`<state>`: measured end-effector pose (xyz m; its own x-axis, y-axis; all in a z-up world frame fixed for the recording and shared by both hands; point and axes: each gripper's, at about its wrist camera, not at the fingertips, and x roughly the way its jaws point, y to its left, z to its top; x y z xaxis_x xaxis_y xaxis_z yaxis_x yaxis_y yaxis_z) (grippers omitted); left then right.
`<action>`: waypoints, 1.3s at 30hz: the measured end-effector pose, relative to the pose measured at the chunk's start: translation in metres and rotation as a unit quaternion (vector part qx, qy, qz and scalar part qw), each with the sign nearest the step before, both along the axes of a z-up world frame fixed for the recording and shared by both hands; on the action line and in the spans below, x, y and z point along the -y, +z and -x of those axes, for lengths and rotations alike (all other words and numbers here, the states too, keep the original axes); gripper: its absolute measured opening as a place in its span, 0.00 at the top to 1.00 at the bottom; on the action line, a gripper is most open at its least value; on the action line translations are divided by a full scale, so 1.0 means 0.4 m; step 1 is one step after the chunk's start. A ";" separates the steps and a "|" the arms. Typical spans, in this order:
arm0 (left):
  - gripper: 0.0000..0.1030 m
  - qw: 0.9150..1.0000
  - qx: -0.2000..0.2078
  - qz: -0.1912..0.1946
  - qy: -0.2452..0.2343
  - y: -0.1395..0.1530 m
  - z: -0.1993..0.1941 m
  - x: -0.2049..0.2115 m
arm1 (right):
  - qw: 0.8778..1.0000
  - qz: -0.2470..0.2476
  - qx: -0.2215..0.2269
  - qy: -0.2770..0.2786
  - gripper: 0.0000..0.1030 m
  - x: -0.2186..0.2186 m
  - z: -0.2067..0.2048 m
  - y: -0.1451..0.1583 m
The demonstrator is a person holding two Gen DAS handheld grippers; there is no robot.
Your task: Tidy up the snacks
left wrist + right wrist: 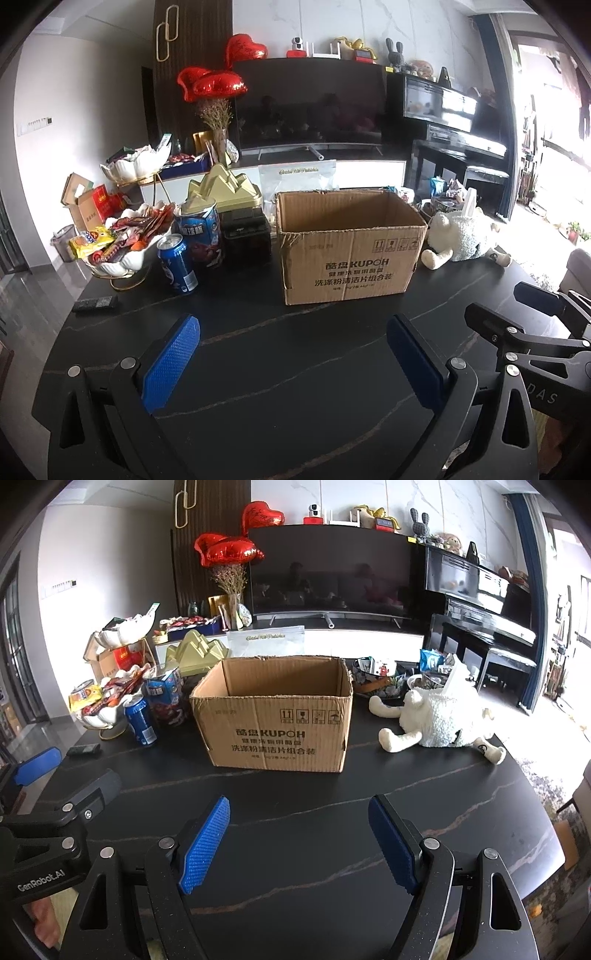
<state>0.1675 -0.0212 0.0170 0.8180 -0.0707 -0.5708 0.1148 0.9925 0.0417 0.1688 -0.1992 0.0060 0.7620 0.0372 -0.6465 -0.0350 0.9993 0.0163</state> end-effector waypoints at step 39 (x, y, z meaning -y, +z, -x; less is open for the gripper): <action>0.00 1.000 0.021 -0.002 -0.001 0.032 0.034 -0.003 | 1.000 -0.004 0.007 -0.003 0.24 0.006 0.014 0.015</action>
